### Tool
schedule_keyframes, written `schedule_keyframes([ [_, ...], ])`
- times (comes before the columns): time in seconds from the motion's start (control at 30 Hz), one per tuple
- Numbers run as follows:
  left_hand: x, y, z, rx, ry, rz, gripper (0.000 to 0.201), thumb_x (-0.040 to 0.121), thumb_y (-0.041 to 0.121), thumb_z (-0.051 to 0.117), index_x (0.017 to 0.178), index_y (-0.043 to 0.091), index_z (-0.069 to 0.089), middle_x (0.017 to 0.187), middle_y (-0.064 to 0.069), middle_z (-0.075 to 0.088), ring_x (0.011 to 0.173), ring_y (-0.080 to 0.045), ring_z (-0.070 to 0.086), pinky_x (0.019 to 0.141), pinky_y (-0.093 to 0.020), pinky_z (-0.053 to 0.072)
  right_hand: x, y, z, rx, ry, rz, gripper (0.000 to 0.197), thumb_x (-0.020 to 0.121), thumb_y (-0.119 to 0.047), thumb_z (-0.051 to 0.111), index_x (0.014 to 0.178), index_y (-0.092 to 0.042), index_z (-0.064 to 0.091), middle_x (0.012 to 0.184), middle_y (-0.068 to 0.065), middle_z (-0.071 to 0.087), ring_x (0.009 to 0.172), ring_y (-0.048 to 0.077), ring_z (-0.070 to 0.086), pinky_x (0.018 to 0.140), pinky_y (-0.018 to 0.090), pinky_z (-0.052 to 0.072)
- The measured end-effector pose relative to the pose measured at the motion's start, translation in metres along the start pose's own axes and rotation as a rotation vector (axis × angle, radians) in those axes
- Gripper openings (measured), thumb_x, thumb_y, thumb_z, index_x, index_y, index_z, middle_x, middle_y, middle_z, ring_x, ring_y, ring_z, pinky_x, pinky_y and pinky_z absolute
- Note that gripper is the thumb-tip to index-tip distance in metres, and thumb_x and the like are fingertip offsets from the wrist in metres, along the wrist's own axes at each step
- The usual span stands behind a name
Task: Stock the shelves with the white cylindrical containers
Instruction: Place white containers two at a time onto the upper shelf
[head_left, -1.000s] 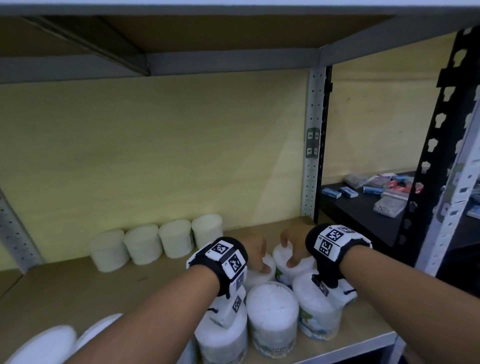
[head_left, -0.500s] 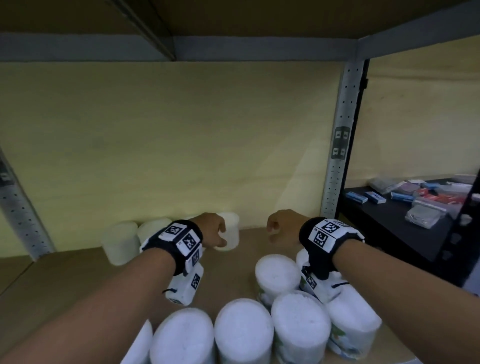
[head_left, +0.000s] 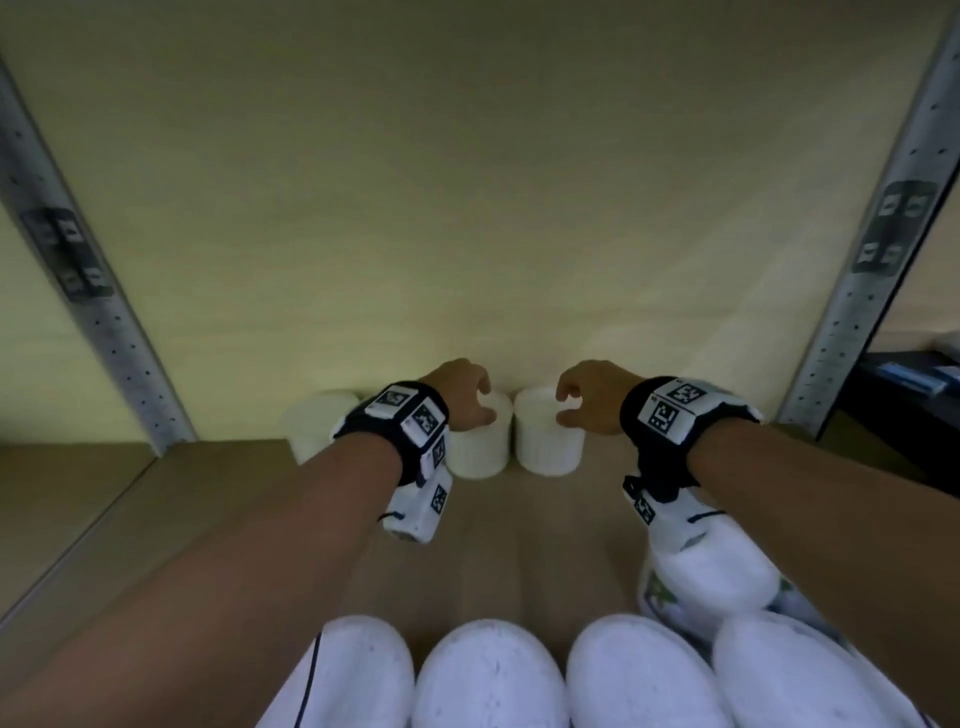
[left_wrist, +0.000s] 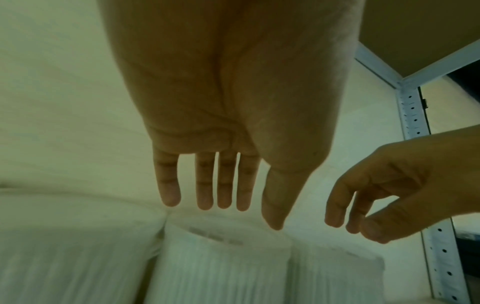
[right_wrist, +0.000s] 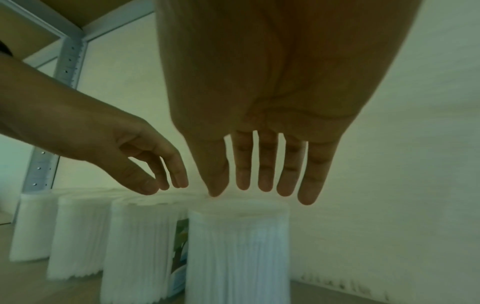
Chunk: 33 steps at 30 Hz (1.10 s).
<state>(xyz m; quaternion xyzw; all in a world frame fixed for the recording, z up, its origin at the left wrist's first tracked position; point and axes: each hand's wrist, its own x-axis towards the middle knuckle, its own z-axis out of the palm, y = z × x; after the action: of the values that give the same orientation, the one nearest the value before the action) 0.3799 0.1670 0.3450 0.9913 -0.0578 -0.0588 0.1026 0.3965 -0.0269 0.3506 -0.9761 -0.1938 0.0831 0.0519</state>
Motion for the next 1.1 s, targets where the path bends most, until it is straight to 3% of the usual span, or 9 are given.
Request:
schedule_keyframes([
  [0.17,0.012,-0.010,0.009,-0.024,0.001,0.029,0.052,0.088,0.036,0.062,0.132,0.010,0.052,0.138,-0.009,0.048,0.122,-0.025,0.050,0.097,-0.030,0.041,0.024,-0.012,0.003,-0.083,-0.054,0.025,0.050,0.094,-0.040,0.053,0.132,-0.007,0.050,0.138,0.011,0.048,0.124,0.028,0.049,0.100,0.033,0.042],
  [0.3,0.015,-0.015,0.013,-0.059,0.043,0.048,0.049,0.085,0.034,0.066,0.127,0.009,0.056,0.134,-0.010,0.051,0.119,-0.026,0.052,0.095,-0.030,0.042,0.034,-0.015,0.001,-0.139,-0.073,0.031,0.052,0.090,-0.042,0.058,0.123,-0.001,0.059,0.130,0.016,0.058,0.117,0.031,0.057,0.099,0.037,0.047],
  [0.7,0.016,-0.013,0.014,-0.057,0.060,0.058,0.049,0.085,0.034,0.066,0.126,0.008,0.057,0.133,-0.012,0.051,0.119,-0.027,0.052,0.096,-0.032,0.043,0.034,-0.018,0.000,-0.152,-0.042,0.034,0.049,0.088,-0.037,0.063,0.125,-0.005,0.056,0.130,0.011,0.056,0.118,0.028,0.055,0.095,0.033,0.045],
  [0.93,0.015,-0.012,0.015,-0.066,0.074,0.052,0.048,0.085,0.033,0.067,0.125,0.008,0.057,0.133,-0.011,0.050,0.120,-0.026,0.051,0.096,-0.032,0.042,0.033,-0.016,-0.003,-0.141,-0.073,0.017,0.043,0.086,-0.018,0.068,0.127,-0.011,0.055,0.137,0.008,0.048,0.122,0.028,0.051,0.102,0.035,0.044],
  [1.1,0.014,-0.010,0.014,-0.073,0.082,0.046,0.047,0.085,0.031,0.067,0.125,0.008,0.057,0.133,-0.011,0.051,0.120,-0.026,0.052,0.097,-0.032,0.042,0.031,-0.023,-0.006,-0.158,-0.097,0.007,0.043,0.089,0.000,0.053,0.130,-0.009,0.055,0.141,0.010,0.045,0.126,0.029,0.049,0.102,0.033,0.043],
])
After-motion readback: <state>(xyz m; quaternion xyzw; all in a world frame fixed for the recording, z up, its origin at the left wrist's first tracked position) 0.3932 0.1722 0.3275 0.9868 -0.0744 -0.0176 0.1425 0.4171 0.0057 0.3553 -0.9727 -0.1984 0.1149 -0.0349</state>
